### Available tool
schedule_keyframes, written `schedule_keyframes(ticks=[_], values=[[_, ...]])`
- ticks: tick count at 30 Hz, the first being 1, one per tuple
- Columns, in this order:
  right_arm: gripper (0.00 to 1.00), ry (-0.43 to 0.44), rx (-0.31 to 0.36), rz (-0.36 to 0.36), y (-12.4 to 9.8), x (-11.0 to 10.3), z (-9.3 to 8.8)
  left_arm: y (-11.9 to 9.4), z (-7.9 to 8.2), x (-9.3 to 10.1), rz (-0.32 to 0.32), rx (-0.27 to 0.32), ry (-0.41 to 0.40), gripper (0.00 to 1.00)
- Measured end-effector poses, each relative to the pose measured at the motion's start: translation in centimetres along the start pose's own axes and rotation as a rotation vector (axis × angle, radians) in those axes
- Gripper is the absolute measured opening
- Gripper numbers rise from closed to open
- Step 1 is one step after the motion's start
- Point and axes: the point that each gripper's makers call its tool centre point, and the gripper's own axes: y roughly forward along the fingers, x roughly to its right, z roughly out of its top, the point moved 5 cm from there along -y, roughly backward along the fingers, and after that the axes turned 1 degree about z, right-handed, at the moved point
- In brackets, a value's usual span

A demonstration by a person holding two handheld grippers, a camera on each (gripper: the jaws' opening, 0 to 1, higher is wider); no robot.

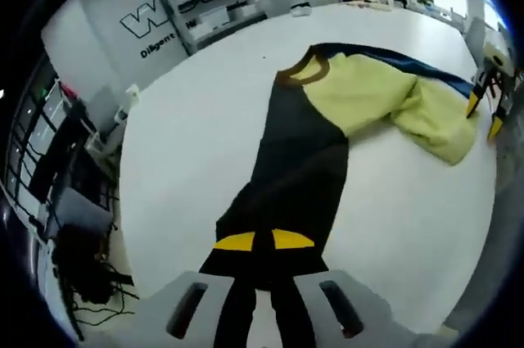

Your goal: Fold the garment on the visible template until the final outline fits inside the template.

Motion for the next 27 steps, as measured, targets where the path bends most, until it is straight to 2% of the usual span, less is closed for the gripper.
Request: schedule_keyframes(ticks=[3, 6, 8, 12, 14, 17, 20, 23, 27], values=[[0.34, -0.003, -0.005, -0.003, 0.0, 0.1, 0.0, -0.6, -0.3, -0.7, -0.011, -0.003, 0.017, 0.01], [0.32, -0.001, -0.006, -0.003, 0.0, 0.3, 0.0, -1.6, -0.4, -1.6, -0.014, 0.031, 0.112, 0.01], [0.31, -0.004, -0.008, -0.002, 0.0, 0.3, 0.0, -2.3, -0.7, -1.8, -0.062, 0.068, 0.147, 0.01], [0.30, -0.007, -0.008, 0.000, 0.1, 0.4, 0.0, -4.1, -2.5, -3.2, -0.084, 0.070, 0.171, 0.01], [0.30, -0.003, -0.004, -0.001, 0.1, 0.4, 0.2, -4.8, -3.5, -3.9, -0.075, 0.060, 0.172, 0.01], [0.31, 0.001, 0.003, -0.002, 0.2, 0.4, 0.3, -5.8, -4.4, -4.4, -0.088, 0.083, 0.184, 0.01], [0.32, -0.007, 0.004, 0.000, 0.3, 0.3, 0.3, -6.7, -5.3, -4.5, -0.110, 0.079, 0.228, 0.01], [0.32, -0.011, 0.005, 0.003, 0.2, 0.3, 0.3, -7.4, -6.2, -4.3, -0.129, 0.051, 0.325, 0.01], [0.32, -0.015, 0.002, 0.005, 0.2, 0.4, 0.3, -8.2, -8.1, -3.4, -0.210, 0.006, 0.409, 0.01]])
